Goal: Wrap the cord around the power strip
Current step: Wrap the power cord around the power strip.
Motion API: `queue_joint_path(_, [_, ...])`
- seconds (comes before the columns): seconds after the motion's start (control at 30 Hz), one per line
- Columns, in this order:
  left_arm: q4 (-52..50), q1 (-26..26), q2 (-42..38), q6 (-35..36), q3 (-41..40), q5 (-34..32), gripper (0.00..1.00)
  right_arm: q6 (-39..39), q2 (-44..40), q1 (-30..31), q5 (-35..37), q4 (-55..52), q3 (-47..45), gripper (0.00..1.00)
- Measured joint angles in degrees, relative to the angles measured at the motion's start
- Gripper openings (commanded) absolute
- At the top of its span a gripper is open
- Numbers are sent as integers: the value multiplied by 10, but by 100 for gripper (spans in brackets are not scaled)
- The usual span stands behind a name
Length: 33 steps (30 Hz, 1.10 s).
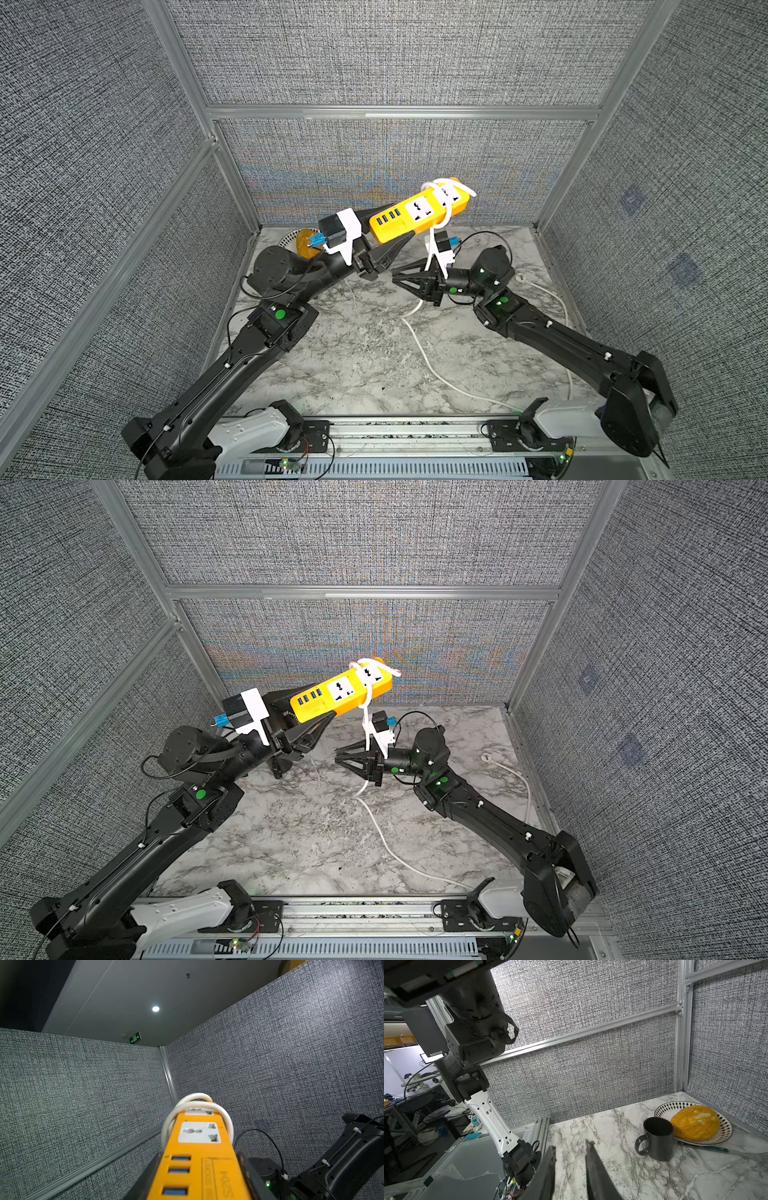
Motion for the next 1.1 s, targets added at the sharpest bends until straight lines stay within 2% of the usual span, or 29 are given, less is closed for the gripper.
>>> queue_joint_path(0.2, [3, 0, -21, 26, -13, -36, 0, 4, -21, -2, 5, 16, -33, 29])
queue_joint_path(0.3, [8, 0, -22, 31, -15, -48, 0, 10, -22, -3, 8, 19, -43, 11])
queue_joint_path(0.37, [9, 0, -22, 36, -15, -51, 0, 17, -22, -3, 10, 19, -45, 6])
queue_joint_path(0.43, [7, 0, -22, 42, -13, -55, 0, 18, -23, -2, 14, 23, -50, 6])
queue_joint_path(0.6, [-13, 0, -24, 73, -3, -71, 0, 14, -35, -2, 19, 24, -64, 19])
queue_joint_path(0.67, [-15, 0, -26, 85, -2, -80, 0, 14, -37, -2, 19, 23, -70, 20])
queue_joint_path(0.73, [-19, 0, -28, 94, -2, -84, 0, 14, -39, -2, 21, 23, -74, 16])
queue_joint_path(0.83, [-25, 0, -28, 104, -2, -89, 0, 15, -40, -2, 23, 22, -76, 0])
queue_joint_path(0.97, [-38, 0, -27, 121, 3, -101, 0, 6, -42, -1, 27, 4, -72, 0])
queue_joint_path(1.1, [-74, 0, -11, 175, 26, -137, 0, -48, -63, 10, 47, -81, -48, 0])
